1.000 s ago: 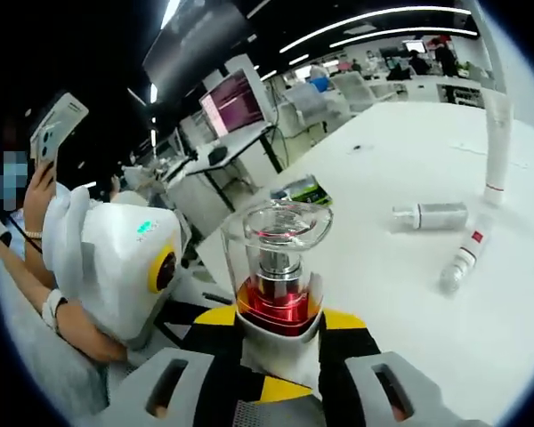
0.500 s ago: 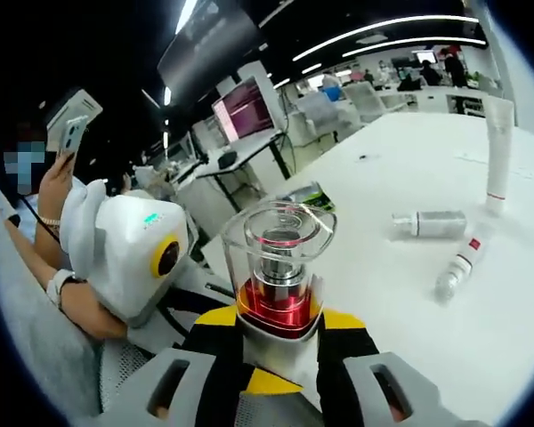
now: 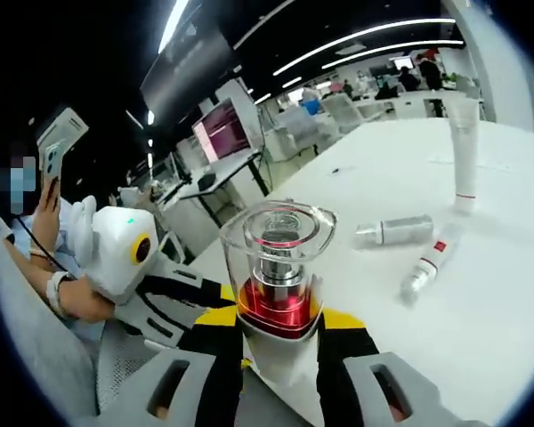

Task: Arrange the skincare products in the storage area until every visible bottle or jar stands upright without overlapping.

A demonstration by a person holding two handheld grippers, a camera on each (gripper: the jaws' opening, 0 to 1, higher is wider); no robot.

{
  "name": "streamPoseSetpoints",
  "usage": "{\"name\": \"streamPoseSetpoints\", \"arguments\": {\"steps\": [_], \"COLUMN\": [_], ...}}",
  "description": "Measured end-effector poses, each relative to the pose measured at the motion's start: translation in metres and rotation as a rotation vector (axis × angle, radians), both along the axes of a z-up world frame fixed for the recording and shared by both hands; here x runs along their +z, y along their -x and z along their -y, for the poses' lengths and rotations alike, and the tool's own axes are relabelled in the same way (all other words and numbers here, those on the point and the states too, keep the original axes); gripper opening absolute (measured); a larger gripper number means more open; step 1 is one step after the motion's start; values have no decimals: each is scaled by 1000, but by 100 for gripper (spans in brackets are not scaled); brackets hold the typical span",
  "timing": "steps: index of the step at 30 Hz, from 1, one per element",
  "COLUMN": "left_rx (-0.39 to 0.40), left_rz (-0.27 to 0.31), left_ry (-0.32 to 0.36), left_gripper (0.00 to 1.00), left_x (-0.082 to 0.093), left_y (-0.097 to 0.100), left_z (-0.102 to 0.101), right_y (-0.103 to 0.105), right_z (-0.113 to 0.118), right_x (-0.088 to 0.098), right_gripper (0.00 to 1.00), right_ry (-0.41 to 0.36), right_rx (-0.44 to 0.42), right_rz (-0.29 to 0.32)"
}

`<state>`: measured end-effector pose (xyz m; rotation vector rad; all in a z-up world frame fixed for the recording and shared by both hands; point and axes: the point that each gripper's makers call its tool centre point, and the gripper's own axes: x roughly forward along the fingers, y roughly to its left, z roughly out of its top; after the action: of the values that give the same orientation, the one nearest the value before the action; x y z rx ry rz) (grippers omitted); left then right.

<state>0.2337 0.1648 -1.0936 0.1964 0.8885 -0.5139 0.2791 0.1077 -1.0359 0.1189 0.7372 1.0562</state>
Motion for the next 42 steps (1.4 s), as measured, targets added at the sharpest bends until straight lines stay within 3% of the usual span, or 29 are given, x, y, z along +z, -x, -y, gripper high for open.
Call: {"name": "streamPoseSetpoints", "arguments": {"steps": [6, 9, 11, 14, 18, 42], "left_rx": [-13, -17, -59, -116, -125, -167], "left_rz": [-14, -17, 10, -27, -7, -73], "left_ry": [-81, -96, -128, -186, -169, -197], "left_gripper": [38, 40, 39, 37, 36, 32], "left_x": [-15, -19, -21, -32, -29, -44], "left_y": [11, 13, 13, 20, 19, 28], "left_z": [-21, -20, -16, -15, -12, -20], "right_y": [-17, -25, -30, -39, -50, -122], "right_z": [17, 23, 26, 32, 40, 82], "right_x": [-2, 0, 2, 5, 8, -2], "right_gripper": [24, 24, 24, 24, 24, 24], "right_ry": [6, 17, 24, 30, 36, 101], "right_rx": [-54, -67, -74, -89, -110, -300], "right_rz": [5, 16, 22, 36, 49, 84]}}
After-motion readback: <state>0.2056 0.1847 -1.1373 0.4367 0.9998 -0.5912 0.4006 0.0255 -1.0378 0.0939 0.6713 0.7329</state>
